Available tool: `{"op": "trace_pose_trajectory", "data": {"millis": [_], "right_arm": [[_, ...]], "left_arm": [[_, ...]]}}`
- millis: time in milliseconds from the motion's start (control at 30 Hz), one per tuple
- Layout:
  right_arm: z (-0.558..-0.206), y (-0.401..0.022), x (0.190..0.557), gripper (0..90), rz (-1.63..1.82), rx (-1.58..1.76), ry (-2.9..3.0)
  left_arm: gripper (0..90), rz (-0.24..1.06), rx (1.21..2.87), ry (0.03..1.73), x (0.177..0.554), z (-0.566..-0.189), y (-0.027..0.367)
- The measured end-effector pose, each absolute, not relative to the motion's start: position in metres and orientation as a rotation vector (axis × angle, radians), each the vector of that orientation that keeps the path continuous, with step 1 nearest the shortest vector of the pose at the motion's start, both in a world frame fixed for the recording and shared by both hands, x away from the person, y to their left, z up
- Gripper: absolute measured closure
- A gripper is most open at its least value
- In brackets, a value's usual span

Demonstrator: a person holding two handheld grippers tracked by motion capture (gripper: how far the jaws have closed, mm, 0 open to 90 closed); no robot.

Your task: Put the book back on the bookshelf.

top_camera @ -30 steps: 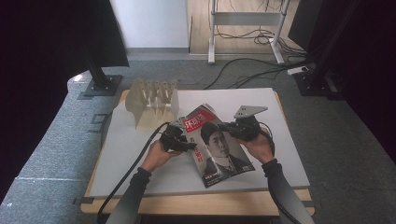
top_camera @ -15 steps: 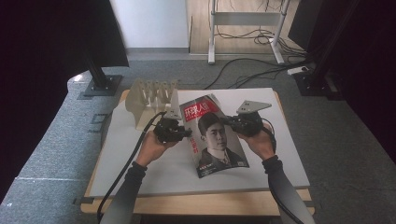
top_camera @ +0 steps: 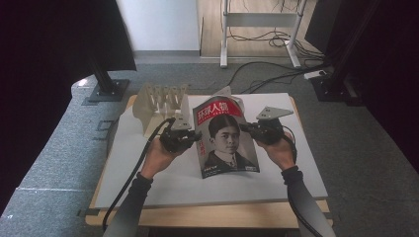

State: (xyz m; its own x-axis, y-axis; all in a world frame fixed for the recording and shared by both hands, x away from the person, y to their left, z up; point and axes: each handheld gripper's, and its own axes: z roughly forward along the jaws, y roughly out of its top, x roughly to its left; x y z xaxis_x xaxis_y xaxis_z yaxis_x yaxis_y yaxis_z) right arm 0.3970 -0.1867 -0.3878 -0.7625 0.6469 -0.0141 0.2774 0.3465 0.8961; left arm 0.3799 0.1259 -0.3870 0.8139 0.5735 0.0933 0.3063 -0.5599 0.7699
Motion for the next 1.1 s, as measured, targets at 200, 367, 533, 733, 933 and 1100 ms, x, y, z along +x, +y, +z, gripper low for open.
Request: {"op": "trace_pose_trajectory", "data": {"millis": [200, 367, 533, 733, 933, 1100], "right_arm": [[-0.383, -0.188, 0.393, 85.4, 1.364, 0.784, 2.263], [-0.382, -0.188, 0.395, 85.2, 1.370, 0.799, 2.212], [-0.390, -0.198, 0.390, 85.1, 1.399, 0.797, 2.229], [-0.393, -0.209, 0.380, 84.7, 1.412, 0.781, 2.253], [-0.395, -0.212, 0.378, 84.3, 1.415, 0.782, 2.258], [-0.396, -0.216, 0.379, 82.3, 1.420, 0.794, 2.265]], "left_arm": [[76.8, 0.460, 2.290, 0.634, 0.386, -0.392, 0.112], [81.2, 0.594, 2.249, 0.576, 0.376, -0.389, 0.114], [80.1, 0.517, 2.246, 0.538, 0.366, -0.389, 0.117], [72.4, 0.468, 2.199, 0.520, 0.373, -0.373, 0.106], [71.4, 0.473, 2.213, 0.518, 0.381, -0.363, 0.094], [84.0, 0.422, 2.191, 0.554, 0.388, -0.362, 0.097]]}}
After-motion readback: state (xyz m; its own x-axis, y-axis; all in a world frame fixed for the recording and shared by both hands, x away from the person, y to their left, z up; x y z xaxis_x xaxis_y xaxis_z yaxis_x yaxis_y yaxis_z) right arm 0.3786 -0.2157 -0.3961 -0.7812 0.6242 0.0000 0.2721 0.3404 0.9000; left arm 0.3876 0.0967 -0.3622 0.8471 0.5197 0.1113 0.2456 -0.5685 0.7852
